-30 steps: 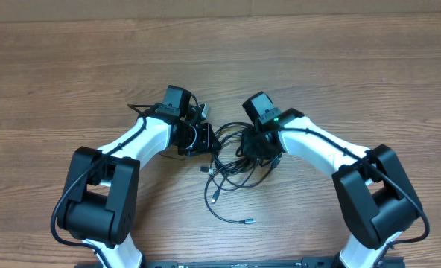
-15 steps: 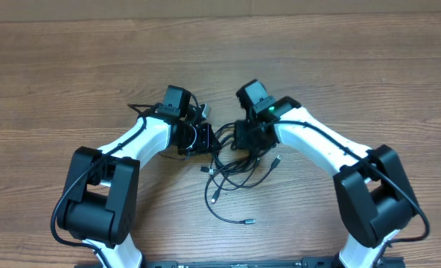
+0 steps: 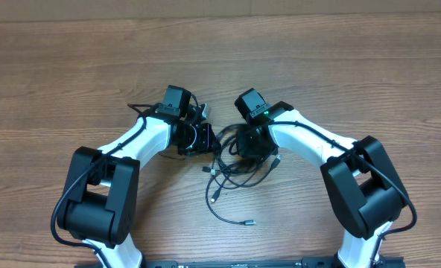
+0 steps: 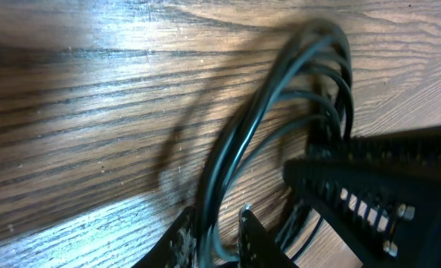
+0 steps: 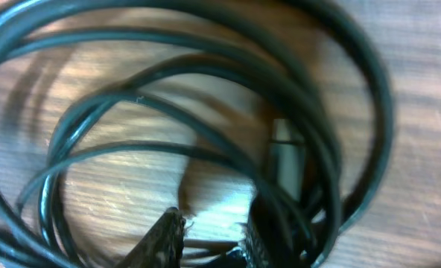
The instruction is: Untangle cables
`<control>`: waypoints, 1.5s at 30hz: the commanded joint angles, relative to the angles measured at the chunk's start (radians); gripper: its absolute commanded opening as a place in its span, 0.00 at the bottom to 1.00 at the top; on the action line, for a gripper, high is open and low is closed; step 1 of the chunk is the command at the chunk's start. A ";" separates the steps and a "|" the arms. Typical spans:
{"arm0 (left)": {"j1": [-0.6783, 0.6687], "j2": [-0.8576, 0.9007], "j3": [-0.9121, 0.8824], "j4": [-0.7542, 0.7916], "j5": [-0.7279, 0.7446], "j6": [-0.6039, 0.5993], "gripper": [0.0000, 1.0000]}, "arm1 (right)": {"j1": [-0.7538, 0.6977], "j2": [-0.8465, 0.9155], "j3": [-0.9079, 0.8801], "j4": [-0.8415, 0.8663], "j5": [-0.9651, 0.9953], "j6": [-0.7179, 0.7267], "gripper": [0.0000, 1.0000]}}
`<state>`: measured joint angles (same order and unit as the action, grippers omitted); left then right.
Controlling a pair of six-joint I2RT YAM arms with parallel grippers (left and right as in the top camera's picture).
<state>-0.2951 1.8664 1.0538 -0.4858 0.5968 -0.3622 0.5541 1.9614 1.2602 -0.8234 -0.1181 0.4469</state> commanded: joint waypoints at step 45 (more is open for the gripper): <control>-0.007 0.011 0.019 -0.001 -0.028 0.026 0.19 | -0.006 0.016 -0.098 -0.024 -0.023 0.068 0.04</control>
<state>-0.2951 1.8668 1.0538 -0.4858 0.5804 -0.3622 0.5251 1.9240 1.2053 -0.8608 -0.0486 0.5095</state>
